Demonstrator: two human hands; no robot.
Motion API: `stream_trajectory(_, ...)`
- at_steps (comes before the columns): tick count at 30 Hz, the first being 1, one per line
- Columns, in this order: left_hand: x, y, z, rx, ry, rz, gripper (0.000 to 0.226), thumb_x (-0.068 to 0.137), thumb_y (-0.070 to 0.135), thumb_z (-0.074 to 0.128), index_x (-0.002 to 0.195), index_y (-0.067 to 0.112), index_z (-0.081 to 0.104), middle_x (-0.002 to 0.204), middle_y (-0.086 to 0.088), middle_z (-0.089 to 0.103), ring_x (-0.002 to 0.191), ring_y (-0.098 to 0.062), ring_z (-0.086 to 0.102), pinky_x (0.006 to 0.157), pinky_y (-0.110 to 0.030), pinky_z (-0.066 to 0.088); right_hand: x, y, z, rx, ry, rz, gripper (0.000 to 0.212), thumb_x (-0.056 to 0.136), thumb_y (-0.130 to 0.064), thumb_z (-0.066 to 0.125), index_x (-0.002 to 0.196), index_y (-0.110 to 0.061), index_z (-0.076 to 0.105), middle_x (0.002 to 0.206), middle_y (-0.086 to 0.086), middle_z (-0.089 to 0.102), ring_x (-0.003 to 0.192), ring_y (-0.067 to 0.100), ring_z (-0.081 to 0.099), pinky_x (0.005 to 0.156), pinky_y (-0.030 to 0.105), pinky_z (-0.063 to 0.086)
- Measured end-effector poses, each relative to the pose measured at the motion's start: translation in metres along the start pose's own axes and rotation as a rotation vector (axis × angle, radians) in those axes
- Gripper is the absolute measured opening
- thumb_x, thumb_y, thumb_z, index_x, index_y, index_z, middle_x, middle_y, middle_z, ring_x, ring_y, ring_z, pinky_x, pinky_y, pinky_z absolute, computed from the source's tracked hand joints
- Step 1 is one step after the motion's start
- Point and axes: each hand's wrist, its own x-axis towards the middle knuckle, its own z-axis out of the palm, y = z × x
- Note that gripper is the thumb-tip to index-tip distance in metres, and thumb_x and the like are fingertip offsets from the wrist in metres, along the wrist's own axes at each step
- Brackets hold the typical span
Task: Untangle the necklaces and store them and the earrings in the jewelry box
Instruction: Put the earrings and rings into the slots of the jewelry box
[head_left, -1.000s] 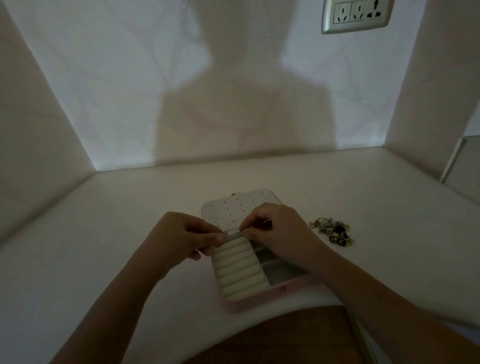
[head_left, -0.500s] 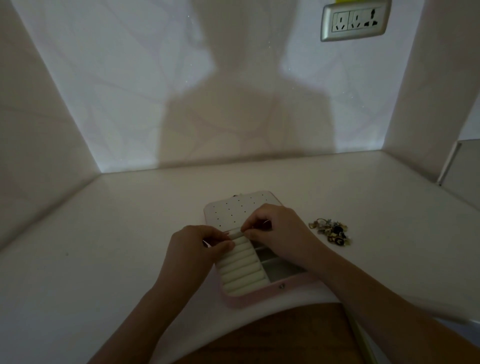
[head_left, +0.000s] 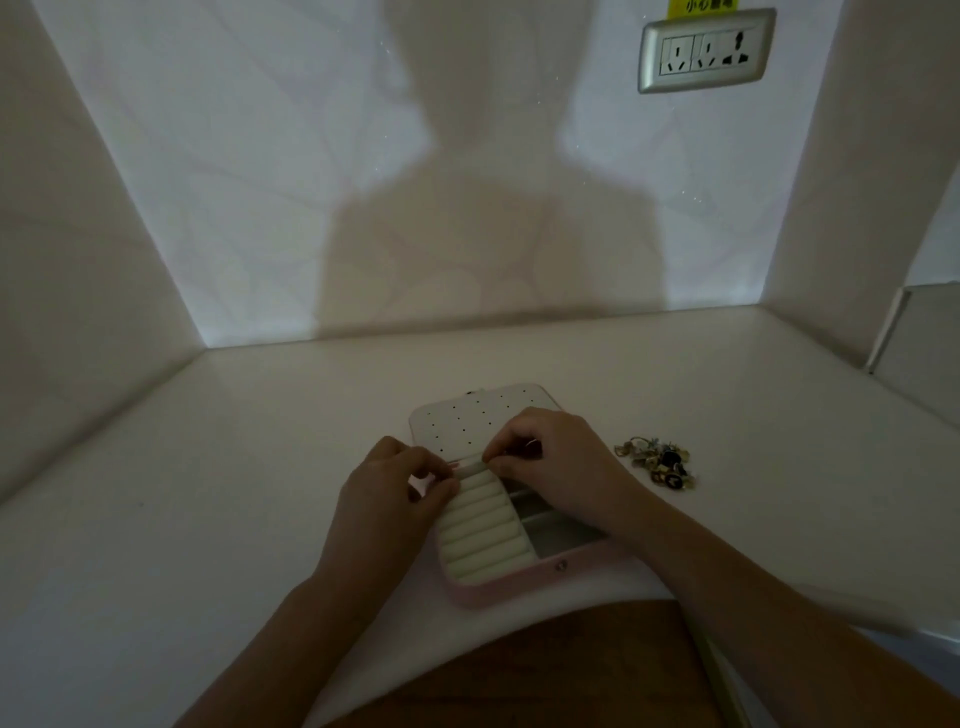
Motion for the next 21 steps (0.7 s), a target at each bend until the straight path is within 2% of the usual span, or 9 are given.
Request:
stream_trajectory(3, 0.001, -0.001, 0.0, 0.014, -0.001, 0.019, 0.007, 0.084, 0.034, 0.065, 0.089, 0.029, 0.062, 0.095, 0.01, 0.05, 0.068, 0.002, 0.052, 0.058, -0.006, 0.034, 0.0, 0.0, 0.0, -0.004, -0.005, 0.004, 0.007, 0.086, -0.021, 0.065, 0.092, -0.023, 0.069, 0.093, -0.011, 0.06, 0.086, 0.001, 0.056, 0.085, 0.017, 0.046)
stream_trajectory(8, 0.002, -0.005, -0.004, 0.093, -0.007, 0.035, 0.014, 0.083, 0.033, 0.066, 0.086, 0.02, 0.07, 0.083, 0.011, 0.048, 0.068, -0.003, 0.05, 0.057, -0.007, 0.032, 0.001, -0.002, -0.003, 0.009, -0.008, 0.015, 0.007, 0.086, -0.021, 0.066, 0.092, -0.022, 0.07, 0.092, -0.012, 0.061, 0.086, 0.002, 0.056, 0.085, 0.018, 0.046)
stream_trajectory(12, 0.003, -0.005, -0.008, 0.081, -0.04, 0.02, 0.007, 0.084, 0.03, 0.066, 0.082, 0.024, 0.068, 0.079, 0.017, 0.046, 0.067, 0.002, 0.051, 0.056, -0.007, 0.032, 0.0, 0.002, -0.021, 0.008, -0.082, 0.028, 0.009, 0.087, -0.022, 0.065, 0.093, -0.023, 0.071, 0.088, -0.015, 0.063, 0.082, -0.005, 0.056, 0.077, 0.008, 0.042)
stream_trajectory(14, 0.003, -0.004, -0.009, 0.042, -0.061, 0.001, 0.007, 0.084, 0.026, 0.067, 0.077, 0.027, 0.064, 0.083, 0.012, 0.051, 0.067, -0.001, 0.055, 0.059, -0.008, 0.036, 0.0, 0.009, -0.041, -0.043, -0.053, 0.056, 0.011, 0.088, -0.019, 0.063, 0.094, -0.022, 0.072, 0.089, -0.013, 0.064, 0.08, -0.006, 0.055, 0.073, 0.005, 0.039)
stream_trajectory(16, 0.004, -0.005, -0.008, 0.021, -0.072, -0.009, 0.012, 0.083, 0.025, 0.067, 0.074, 0.029, 0.061, 0.085, 0.01, 0.053, 0.068, -0.005, 0.058, 0.063, -0.014, 0.043, 0.0, 0.023, -0.065, -0.155, -0.023, 0.093, 0.017, 0.089, -0.013, 0.06, 0.097, -0.021, 0.072, 0.095, -0.009, 0.066, 0.084, -0.001, 0.057, 0.073, 0.007, 0.04)
stream_trajectory(18, 0.005, -0.004, -0.008, 0.03, -0.078, -0.016, 0.01, 0.083, 0.025, 0.067, 0.076, 0.03, 0.061, 0.085, 0.011, 0.052, 0.07, -0.007, 0.058, 0.065, -0.018, 0.045, 0.001, 0.04, -0.088, -0.313, -0.104, 0.158, 0.024, 0.089, -0.008, 0.057, 0.105, -0.022, 0.07, 0.104, -0.006, 0.066, 0.09, 0.004, 0.059, 0.073, 0.011, 0.042)
stream_trajectory(21, 0.005, -0.003, -0.007, 0.04, -0.082, -0.012, 0.005, 0.084, 0.025, 0.065, 0.081, 0.028, 0.062, 0.086, 0.014, 0.05, 0.07, -0.005, 0.056, 0.061, -0.012, 0.04, 0.004, 0.061, -0.109, -0.39, -0.277, 0.264, 0.025, 0.086, -0.014, 0.065, 0.109, -0.021, 0.069, 0.107, -0.005, 0.065, 0.093, 0.008, 0.061, 0.074, 0.015, 0.045)
